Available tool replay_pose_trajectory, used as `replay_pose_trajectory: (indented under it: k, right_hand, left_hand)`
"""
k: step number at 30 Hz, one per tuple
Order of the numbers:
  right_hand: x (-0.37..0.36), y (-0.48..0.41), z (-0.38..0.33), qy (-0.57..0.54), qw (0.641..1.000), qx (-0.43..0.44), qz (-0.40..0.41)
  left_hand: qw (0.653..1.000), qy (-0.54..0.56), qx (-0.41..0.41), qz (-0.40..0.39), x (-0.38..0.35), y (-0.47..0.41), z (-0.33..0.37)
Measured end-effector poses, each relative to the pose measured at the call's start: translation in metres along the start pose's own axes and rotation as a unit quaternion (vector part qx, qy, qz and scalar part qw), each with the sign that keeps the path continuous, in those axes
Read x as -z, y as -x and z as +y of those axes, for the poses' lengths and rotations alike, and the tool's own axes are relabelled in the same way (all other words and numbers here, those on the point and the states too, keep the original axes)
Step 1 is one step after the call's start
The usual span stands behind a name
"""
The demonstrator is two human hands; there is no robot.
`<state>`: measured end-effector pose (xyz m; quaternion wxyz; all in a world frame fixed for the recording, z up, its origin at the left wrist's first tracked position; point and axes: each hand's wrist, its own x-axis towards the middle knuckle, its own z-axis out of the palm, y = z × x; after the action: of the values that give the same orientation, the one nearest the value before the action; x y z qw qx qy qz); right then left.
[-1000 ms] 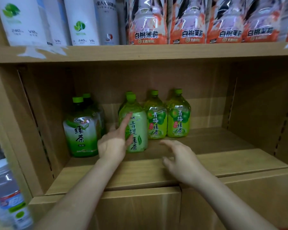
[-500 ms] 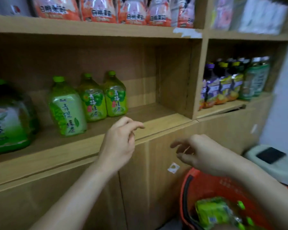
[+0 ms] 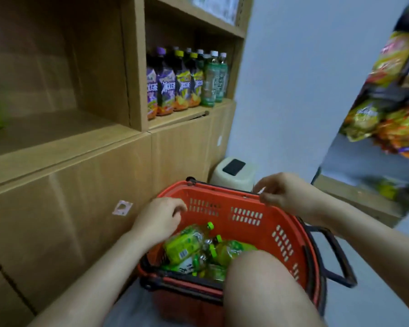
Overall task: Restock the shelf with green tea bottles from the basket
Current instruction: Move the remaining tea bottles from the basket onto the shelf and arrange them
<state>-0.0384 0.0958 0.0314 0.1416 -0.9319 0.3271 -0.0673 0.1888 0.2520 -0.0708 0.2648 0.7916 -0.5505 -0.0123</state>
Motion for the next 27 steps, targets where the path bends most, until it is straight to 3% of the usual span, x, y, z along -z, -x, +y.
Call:
replay_pose_trajectory:
  k: [3,6,9,17,19,23,27]
  right_hand:
    - [0.005,-0.007,0.008,-0.052,0.998,-0.028,0.014]
    - [-0.009,-0.016,0.015,-0.056,0.997,-0.028,-0.038]
    - [-0.046,-0.023,0.029,-0.060,0.993,-0.023,-0.094]
    - [-0.171,-0.019,0.095,-0.167,0.971,-0.114,-0.128]
    - [-0.195,-0.019,0.110,-0.186,0.964,-0.134,-0.131]
    - [-0.226,-0.024,0.134,-0.214,0.949,-0.173,-0.151]
    - [-0.240,-0.035,0.152,-0.257,0.937,-0.190,-0.140]
  left_hand:
    - [0.999,0.025,0.020,-0.016,-0.023,-0.005,-0.004]
    - [0.997,0.033,0.029,-0.060,-0.039,-0.005,-0.001]
    - [0.995,0.019,0.045,-0.090,-0.053,-0.007,0.007]
    - [0.978,-0.025,0.031,-0.204,-0.135,-0.031,0.035]
    - [0.964,-0.052,0.022,-0.259,-0.164,-0.043,0.036]
    - [0.897,-0.160,-0.006,-0.413,-0.229,-0.073,0.030]
    - [0.870,-0.217,0.022,-0.442,-0.283,-0.091,0.019]
